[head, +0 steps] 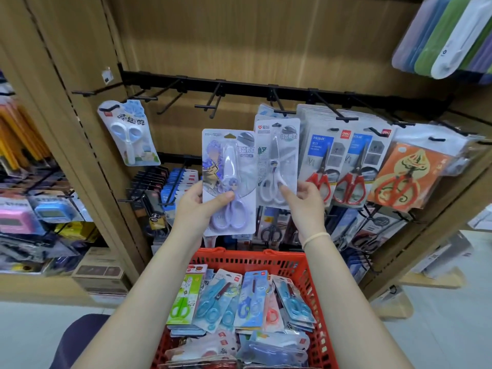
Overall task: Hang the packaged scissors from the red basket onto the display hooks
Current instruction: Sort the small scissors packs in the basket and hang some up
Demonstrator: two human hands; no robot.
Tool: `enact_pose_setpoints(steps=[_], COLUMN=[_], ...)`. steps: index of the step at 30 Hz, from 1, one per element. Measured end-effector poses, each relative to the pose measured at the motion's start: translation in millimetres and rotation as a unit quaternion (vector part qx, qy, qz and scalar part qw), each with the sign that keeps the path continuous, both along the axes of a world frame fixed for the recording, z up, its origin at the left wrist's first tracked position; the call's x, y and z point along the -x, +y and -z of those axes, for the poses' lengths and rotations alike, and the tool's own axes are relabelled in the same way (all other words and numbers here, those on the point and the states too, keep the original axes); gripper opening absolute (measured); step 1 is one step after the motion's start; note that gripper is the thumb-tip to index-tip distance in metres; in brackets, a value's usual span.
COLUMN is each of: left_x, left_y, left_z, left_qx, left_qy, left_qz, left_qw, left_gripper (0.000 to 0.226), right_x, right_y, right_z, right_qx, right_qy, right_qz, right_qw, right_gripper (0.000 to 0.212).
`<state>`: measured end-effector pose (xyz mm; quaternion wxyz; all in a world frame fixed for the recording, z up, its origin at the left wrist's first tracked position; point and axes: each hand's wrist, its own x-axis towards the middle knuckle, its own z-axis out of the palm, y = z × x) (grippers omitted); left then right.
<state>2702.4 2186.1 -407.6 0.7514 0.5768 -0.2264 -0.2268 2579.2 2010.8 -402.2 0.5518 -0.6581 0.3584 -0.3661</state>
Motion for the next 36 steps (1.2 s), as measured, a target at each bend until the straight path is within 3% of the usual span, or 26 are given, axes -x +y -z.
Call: enact_pose_setpoints(steps=[2,5,6,10,16,28,30,32,34,36], left_x=[1.3,7.1,10.2,23.9,29.1,19.5,16.7,10.8,5.6,-0.7], left_y=[-9.5,-28.1,-35.1,-61.0,-77.5,-90.0,-93.0,-92.1,-88.6,-88.6], left_z=[-3.5,-7.6,-9.4,-17.3,-26.0,-20.2,-16.5,-10.1,-5.3,0.4], left_qx=[-0.005,-0.015,-0.019,-0.018,-0.022,-0.007,-0.027,-0.054,-0.081,-0.145], left_qy=[-0.003,0.001,0.002,0.000,0.000,0.008,-0.039,-0.160,-0.300,-0.374], left_qz=[0.009,0.034,0.045,0.068,0.067,0.046,0.025,-0.002,-0.002,-0.004], left_qw=[1.000,0.999,0.999,0.998,0.998,0.999,0.999,0.986,0.950,0.916], left_gripper=[0.025,0.023,0.023,0.023,0.022,0.026,0.032,0.056,0.072,0.072], right_x=[8.8,21.0,22.9,22.0,13.4,-4.8,-4.2,-1.1,-2.6,-10.0], right_y=[2.6,7.8,9.4,10.5,-4.2,-15.8,-17.2,-17.0,-18.7,-25.1], right_z=[5.9,3.8,-0.1,-15.6,-14.6,-15.8,-12.4,-8.2,-0.8,8.7], right_qx=[0.060,0.159,0.154,0.087,0.064,0.113,0.146,0.200,0.228,0.231], right_qy=[0.045,0.061,0.044,-0.013,-0.050,-0.010,-0.008,-0.016,-0.004,0.022], right_qz=[0.027,0.031,0.010,-0.081,-0.061,-0.036,-0.026,-0.063,-0.114,-0.130], right_qw=[0.997,0.985,0.987,0.993,0.995,0.993,0.989,0.978,0.967,0.964], right_gripper=[0.029,0.010,0.005,0.014,0.016,0.017,0.028,0.055,0.072,0.074])
